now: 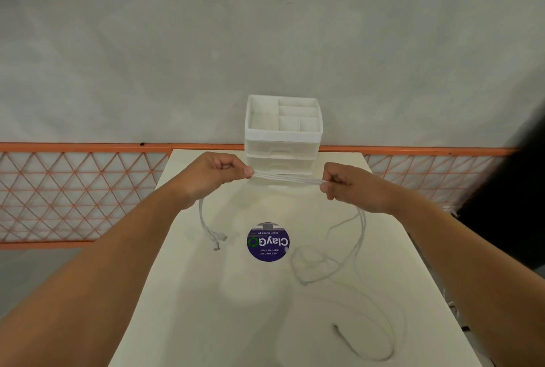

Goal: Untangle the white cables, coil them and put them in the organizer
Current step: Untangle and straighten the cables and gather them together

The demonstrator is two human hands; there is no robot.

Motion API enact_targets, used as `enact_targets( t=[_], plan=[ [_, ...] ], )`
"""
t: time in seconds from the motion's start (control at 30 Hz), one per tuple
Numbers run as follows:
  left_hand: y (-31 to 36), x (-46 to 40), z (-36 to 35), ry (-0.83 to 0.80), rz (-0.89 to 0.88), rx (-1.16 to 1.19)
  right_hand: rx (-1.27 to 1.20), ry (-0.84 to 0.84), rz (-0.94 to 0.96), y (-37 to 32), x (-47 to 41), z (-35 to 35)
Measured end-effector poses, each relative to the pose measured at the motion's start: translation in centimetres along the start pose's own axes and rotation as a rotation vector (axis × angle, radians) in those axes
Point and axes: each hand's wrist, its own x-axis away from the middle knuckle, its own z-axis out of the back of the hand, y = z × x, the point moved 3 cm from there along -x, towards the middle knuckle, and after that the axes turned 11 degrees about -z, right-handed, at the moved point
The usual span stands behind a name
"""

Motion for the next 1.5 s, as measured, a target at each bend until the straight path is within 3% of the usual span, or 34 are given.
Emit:
enact_targets(
  t=[0.17, 0.33, 0.57, 0.73, 0.97, 1.17, 1.33, 1.5],
  plan=[
    [-0.4, 0.0, -0.7, -0.144, 0.055, -0.035, -0.085, 0.004, -0.054, -0.2, -0.5, -0.5],
    [-0.1, -0.1, -0.9, -0.174, 0.054, -0.025, -0.142, 0.038, -0.014, -0.5, -0.3, -0.4],
    [0.4, -0.6, -0.8, -0.267, 0.045, -0.163, 0.123, -0.014, -0.006, -2.1, -0.1, 0.1],
    [1.6, -1.3, -1.1, -0.404, 0.097, -0.204, 0.097, 0.057, 0.037, -3.1, -0.4, 0.5],
    [1.9, -1.6, -2.2, -0.333, 0.062, -0.188, 0.086, 0.101, 0.019, -2.9, -1.3, 0.2],
    [2.0, -1.3, -3.6, -0.141, -0.031, -0.087, 0.000, 0.087, 0.044, -3.5, -0.6, -0.1],
    [2.5, -1.0, -2.7, -0.072, -0.041, -0.026, -0.240, 0.027, 0.093, -4.2, -0.2, -0.4],
    [2.9, -0.8, -2.2, -0.070, -0.047, 0.002, -0.313, 0.161, 0.058, -3.6, -0.3, -0.4]
  ],
)
